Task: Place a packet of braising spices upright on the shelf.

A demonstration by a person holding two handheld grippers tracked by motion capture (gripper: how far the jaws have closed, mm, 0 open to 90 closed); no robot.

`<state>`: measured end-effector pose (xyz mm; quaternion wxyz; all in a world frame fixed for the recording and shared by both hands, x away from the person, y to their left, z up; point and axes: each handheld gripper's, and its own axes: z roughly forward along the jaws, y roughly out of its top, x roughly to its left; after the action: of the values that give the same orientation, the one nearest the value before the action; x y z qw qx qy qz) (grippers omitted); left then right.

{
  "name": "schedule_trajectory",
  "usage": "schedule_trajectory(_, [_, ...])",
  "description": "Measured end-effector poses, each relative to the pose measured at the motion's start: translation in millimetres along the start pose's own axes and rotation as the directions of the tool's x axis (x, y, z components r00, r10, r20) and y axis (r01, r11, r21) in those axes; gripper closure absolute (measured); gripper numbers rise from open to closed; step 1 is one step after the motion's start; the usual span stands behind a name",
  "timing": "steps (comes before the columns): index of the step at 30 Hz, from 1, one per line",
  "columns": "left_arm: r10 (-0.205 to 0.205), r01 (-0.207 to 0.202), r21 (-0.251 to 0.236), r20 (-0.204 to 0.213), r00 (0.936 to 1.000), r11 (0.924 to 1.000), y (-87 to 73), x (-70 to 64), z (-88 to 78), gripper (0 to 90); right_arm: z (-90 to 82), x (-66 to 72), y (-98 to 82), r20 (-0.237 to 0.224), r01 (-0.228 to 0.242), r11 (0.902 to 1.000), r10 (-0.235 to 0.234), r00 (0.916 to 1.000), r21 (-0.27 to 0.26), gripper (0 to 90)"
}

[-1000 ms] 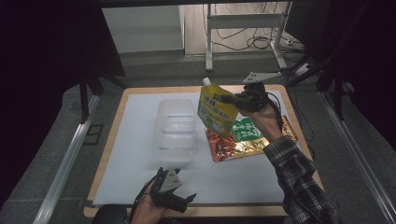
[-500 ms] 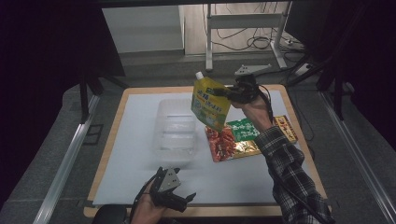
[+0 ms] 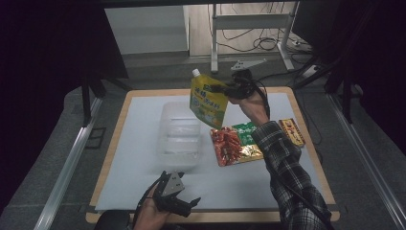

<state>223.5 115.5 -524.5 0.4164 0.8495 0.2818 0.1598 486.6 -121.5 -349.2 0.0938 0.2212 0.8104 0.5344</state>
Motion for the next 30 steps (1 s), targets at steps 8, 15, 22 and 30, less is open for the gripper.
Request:
schedule_trajectory(8, [-0.005, 0.005, -0.008, 0.004, 1.0, 1.0, -0.1, 1.4, -1.7, 2.7, 22.2, -0.2, 10.1, -0.025, 0.013, 0.9999, -0.013, 0.9996, -0.009, 88.7])
schedule_trajectory(15, [-0.007, 0.007, -0.012, 0.008, 0.9999, 0.9999, -0.2, 1.5, -2.5, 2.7, 46.2, 2.7, 17.7, -0.043, 0.03, 0.9995, -0.031, 0.9986, -0.007, 88.6])
schedule_trajectory(22, [-0.01, 0.011, -0.018, 0.013, 0.9999, 0.9998, -0.3, 1.9, -3.3, 2.7, 65.0, 5.0, 21.8, -0.055, 0.043, 0.9991, -0.043, 0.9976, -0.004, 88.7])
schedule_trajectory(30, [-0.011, 0.012, -0.017, 0.018, 0.9998, 0.9998, -0.7, 2.0, -3.4, 2.7, 86.7, 8.8, 19.7, -0.065, 0.054, 0.9985, -0.053, 0.9965, 0.012, 88.6])
